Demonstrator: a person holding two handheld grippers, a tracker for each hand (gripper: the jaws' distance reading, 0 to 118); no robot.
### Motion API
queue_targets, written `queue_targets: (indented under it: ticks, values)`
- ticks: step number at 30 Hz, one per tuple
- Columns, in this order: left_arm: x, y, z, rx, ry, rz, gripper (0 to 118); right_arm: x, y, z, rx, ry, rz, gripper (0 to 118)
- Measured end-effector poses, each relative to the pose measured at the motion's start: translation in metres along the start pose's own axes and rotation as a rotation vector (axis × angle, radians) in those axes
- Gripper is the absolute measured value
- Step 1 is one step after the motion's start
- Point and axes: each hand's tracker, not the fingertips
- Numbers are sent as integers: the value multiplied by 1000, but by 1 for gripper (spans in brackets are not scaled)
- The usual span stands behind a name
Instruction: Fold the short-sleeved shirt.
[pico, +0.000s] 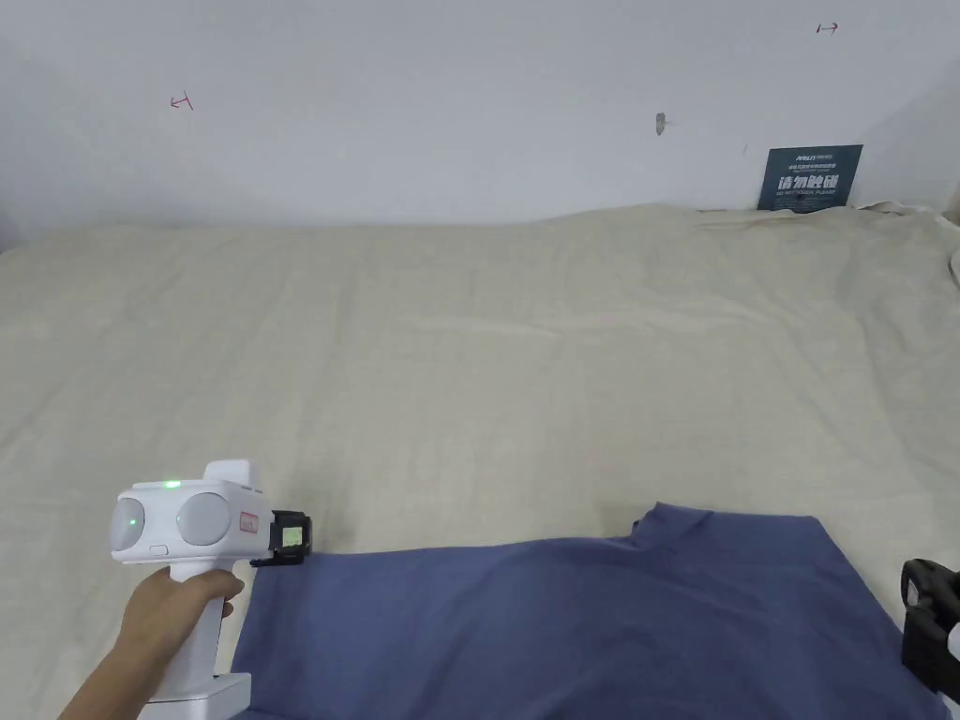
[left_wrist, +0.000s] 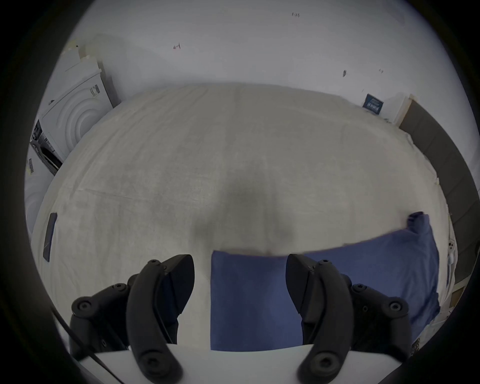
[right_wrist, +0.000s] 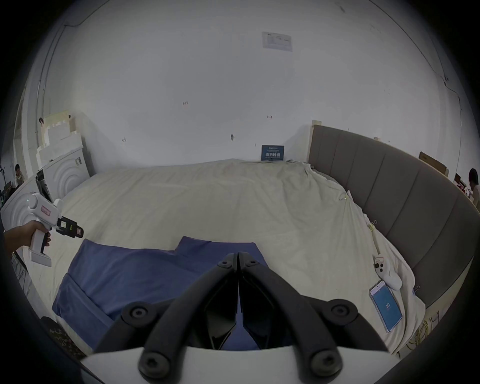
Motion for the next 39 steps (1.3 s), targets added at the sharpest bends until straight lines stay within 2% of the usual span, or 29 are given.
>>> queue_targets:
  ticks: [5,6,7,8,10,11,12,13,18,23,28,31,32,35,36,39]
  values:
    - [0,1,-38,-67,15,3,79,-2,-1,-13,-21,-10,-19,0]
    - [1,1,-42,-78,14,4,74,-3,-1,-15,-26,-11,-19,0]
    - [3,-1,-46,-96,11,4,65,-4,-1,-17,-29,-13,-18,0]
    - [4,-5,-46,-117,0,6,50,-5,0,-18,-32,-12,-18,0]
    - [10,-10,-43,-120,-13,9,42,-5,1,-22,-36,-6,-19,0]
    - [11,-9,-41,-98,-8,-11,31,-5,2,-24,-38,-4,-20,0]
    - [10,-10,-39,-96,-16,-20,12,-6,3,-26,-41,-3,-18,0]
    - [12,-11,-37,-82,-21,-46,3,-6,5,-28,-44,-1,-14,0]
    - [9,-13,-19,-22,-52,-53,0,7,18,-50,-56,20,-21,0]
    - [8,-19,33,114,-135,-48,0,27,33,-86,-80,46,-42,0]
    - [8,-30,81,167,-173,-24,0,36,37,-135,-149,56,0,0]
    - [8,-34,96,179,-181,-19,0,42,32,-169,-220,64,-51,0]
    - [7,-33,98,182,-182,-22,0,44,30,-180,-256,70,-54,4]
    - [8,-36,107,188,-180,-33,0,49,21,-208,-355,41,-86,62]
    - [7,-35,107,188,-184,-33,0,51,17,-214,-376,40,-94,73]
    - [7,-36,112,194,-189,-34,0,50,7,-227,-416,30,-91,73]
